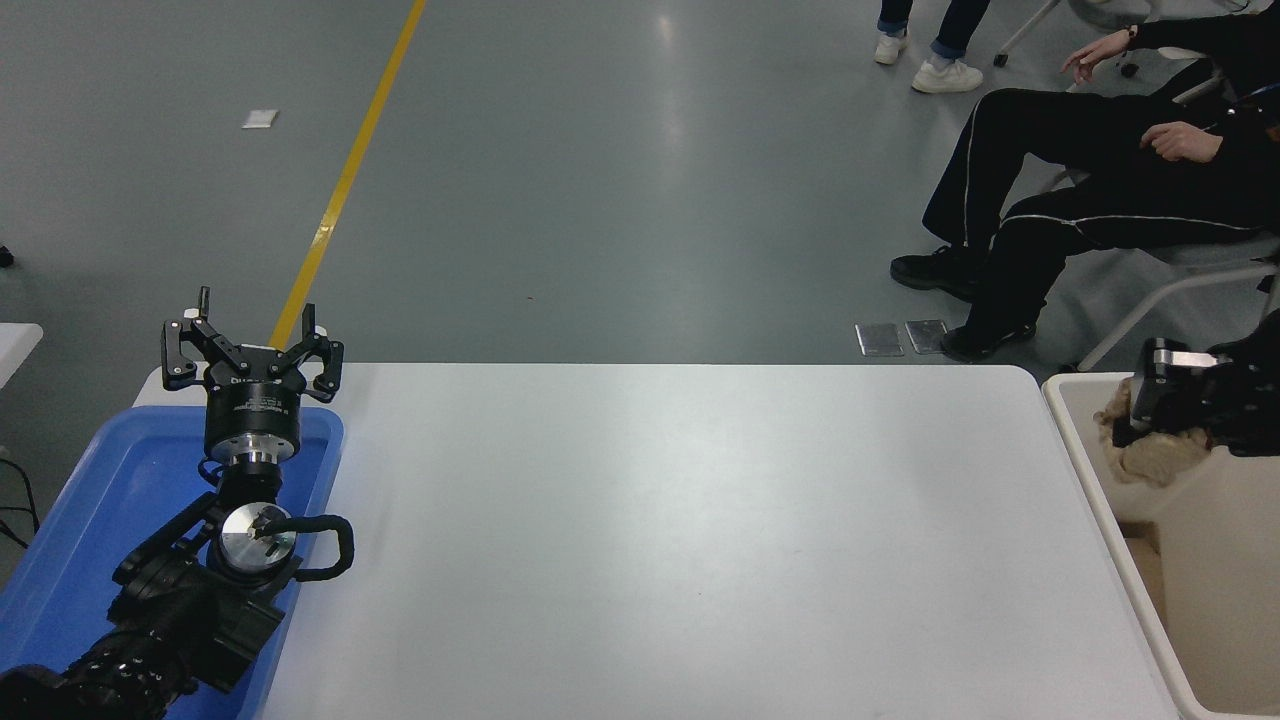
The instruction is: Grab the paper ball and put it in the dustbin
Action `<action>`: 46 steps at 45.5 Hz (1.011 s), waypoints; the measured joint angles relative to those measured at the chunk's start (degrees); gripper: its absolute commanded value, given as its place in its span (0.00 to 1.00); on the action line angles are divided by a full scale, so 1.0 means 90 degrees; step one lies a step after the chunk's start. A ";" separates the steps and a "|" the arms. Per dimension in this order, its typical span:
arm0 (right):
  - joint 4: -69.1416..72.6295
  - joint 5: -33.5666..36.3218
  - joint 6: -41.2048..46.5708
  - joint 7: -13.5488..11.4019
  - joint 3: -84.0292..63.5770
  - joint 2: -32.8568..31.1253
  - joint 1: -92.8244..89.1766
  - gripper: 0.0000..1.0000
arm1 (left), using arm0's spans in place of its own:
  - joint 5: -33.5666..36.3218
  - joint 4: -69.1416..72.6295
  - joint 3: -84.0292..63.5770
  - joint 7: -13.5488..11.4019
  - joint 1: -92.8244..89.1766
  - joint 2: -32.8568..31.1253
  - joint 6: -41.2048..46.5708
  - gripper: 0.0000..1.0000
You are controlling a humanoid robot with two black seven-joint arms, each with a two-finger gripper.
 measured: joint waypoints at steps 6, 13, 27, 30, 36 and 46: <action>-0.0207 -0.0087 -0.0218 -0.0007 0.0039 -0.0087 -0.0569 0.11 | 0.0002 0.0000 0.0000 0.0000 0.0000 0.0000 0.0000 0.99; -0.0838 -0.0205 -0.0623 -0.0007 0.0268 -0.0224 -0.1640 0.11 | 0.0001 0.0000 0.0000 0.0000 0.0000 0.0001 0.0000 0.99; -0.3459 -0.0226 -0.1366 0.0002 0.1859 -0.0451 -0.5009 0.16 | 0.0001 0.0001 0.0000 -0.0001 0.0000 0.0003 0.0000 0.99; -0.3934 -0.0222 -0.1467 0.0006 0.2291 -0.0453 -0.5618 0.18 | 0.0001 0.0001 0.0000 0.0000 0.0001 0.0001 0.0000 0.99; -0.5368 -0.0219 -0.1732 0.0001 0.3741 -0.0281 -0.7462 0.23 | -0.0001 0.0001 0.0000 0.0000 0.0000 0.0003 0.0000 0.99; -0.7770 -0.0213 -0.2137 0.0001 0.5777 0.0564 -0.9886 0.30 | -0.0003 0.0001 0.0000 0.0000 0.0000 0.0003 0.0000 0.99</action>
